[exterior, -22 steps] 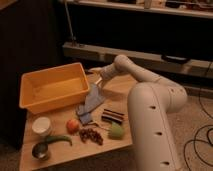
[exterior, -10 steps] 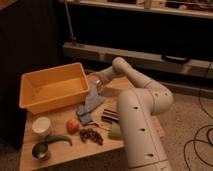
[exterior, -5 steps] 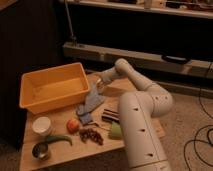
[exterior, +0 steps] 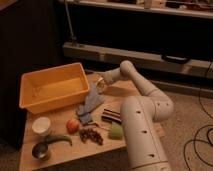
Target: Place brush in tray
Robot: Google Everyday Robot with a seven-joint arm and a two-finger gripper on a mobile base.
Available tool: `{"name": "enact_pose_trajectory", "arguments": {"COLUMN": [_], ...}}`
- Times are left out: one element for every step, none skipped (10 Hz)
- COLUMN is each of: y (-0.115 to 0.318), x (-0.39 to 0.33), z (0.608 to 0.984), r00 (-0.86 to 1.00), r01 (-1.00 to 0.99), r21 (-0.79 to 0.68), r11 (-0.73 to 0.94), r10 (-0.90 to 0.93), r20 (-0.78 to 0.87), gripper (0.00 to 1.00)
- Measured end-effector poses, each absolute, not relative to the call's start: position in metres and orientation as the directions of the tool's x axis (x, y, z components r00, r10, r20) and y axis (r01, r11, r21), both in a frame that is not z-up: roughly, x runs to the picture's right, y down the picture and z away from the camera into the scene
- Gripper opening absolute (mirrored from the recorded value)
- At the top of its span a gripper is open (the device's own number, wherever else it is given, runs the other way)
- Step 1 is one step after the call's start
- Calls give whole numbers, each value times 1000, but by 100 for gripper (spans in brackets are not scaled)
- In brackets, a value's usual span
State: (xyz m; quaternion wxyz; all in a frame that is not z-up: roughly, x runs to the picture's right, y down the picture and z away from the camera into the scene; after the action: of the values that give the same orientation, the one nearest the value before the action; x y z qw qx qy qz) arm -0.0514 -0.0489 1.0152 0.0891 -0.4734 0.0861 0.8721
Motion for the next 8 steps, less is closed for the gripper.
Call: {"name": "enact_pose_trajectory", "arguments": {"y": [-49, -50, -49, -49, -49, -47, -48, -47], "x": [-51, -50, -49, -50, -50, -49, -51, -53], "z": [1016, 1016, 1019, 1020, 1020, 1022, 1023, 1023], "r00": [-533, -534, -532, -528, -527, -531, -530, -529], "r01": [-237, -237, -249, -256, -257, -265, -267, -268], "r21": [66, 63, 54, 50, 51, 49, 47, 48], "r11": [-969, -969, -967, -965, -965, -963, -963, -962], "r10": [73, 76, 90, 96, 96, 104, 106, 105], "r20": [-843, -842, -842, -844, -844, -841, -841, -842], "gripper": [78, 73, 62, 52, 41, 33, 21, 12]}}
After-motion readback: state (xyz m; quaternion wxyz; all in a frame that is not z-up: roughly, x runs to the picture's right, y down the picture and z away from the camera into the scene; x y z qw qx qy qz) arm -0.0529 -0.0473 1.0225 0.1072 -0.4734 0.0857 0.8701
